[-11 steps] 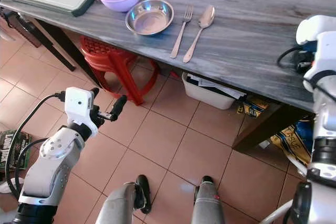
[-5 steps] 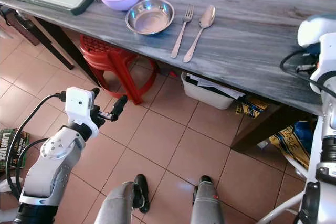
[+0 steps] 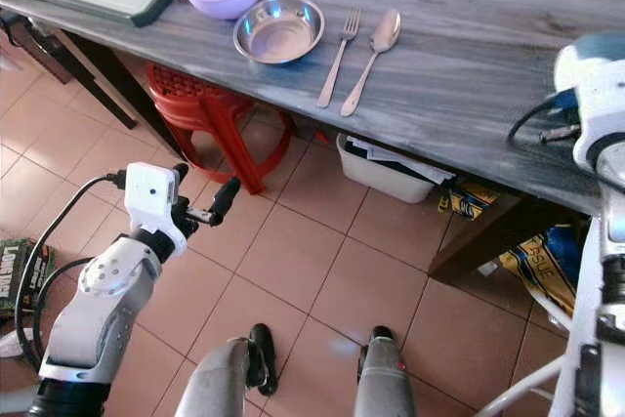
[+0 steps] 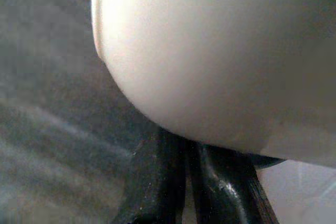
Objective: Setting the table
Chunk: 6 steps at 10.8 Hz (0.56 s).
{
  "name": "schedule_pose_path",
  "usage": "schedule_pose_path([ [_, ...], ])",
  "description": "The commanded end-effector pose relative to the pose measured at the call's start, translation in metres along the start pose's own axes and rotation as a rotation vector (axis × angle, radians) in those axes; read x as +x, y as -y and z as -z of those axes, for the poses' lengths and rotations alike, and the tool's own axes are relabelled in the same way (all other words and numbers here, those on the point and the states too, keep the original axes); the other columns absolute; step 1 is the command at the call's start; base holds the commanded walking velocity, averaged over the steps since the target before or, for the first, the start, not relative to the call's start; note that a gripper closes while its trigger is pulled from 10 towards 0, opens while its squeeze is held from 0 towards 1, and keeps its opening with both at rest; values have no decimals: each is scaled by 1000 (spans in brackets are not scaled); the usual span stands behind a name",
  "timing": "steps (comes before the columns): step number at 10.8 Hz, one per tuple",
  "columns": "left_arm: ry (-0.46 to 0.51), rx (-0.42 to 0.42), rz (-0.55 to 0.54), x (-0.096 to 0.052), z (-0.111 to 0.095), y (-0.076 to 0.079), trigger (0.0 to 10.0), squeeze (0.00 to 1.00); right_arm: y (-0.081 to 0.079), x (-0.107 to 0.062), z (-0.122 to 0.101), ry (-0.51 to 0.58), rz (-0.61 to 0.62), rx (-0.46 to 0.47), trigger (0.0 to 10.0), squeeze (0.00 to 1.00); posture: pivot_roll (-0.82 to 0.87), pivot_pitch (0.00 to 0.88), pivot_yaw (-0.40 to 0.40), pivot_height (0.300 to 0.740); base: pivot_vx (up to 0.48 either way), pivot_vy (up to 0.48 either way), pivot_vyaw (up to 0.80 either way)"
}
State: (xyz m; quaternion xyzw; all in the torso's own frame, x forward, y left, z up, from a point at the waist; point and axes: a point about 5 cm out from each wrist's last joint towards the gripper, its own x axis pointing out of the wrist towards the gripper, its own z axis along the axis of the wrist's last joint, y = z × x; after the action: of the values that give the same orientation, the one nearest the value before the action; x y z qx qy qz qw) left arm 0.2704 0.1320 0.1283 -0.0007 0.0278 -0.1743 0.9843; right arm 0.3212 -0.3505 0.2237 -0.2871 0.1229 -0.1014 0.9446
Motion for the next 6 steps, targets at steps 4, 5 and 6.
schedule_pose_path([
  [4, -11, -63, -56, 6, 5, 0, 10000, 0, -25, 1, 11, -80, -160, -563, 0, 0, -66, 273, 119, 740, 0, 0, 0],
  [5, -4, -71, -61, 9, 5, 2, 10000, 0, -24, 1, 7, -74, -175, -703, 0, 0, -74, 264, 107, 740, 0, 0, 0],
  [6, 10, -93, -69, 11, 4, 4, 10000, 0, -20, 2, 5, -85, -195, -847, 0, 0, -86, 254, 92, 740, 0, 0, 0],
])
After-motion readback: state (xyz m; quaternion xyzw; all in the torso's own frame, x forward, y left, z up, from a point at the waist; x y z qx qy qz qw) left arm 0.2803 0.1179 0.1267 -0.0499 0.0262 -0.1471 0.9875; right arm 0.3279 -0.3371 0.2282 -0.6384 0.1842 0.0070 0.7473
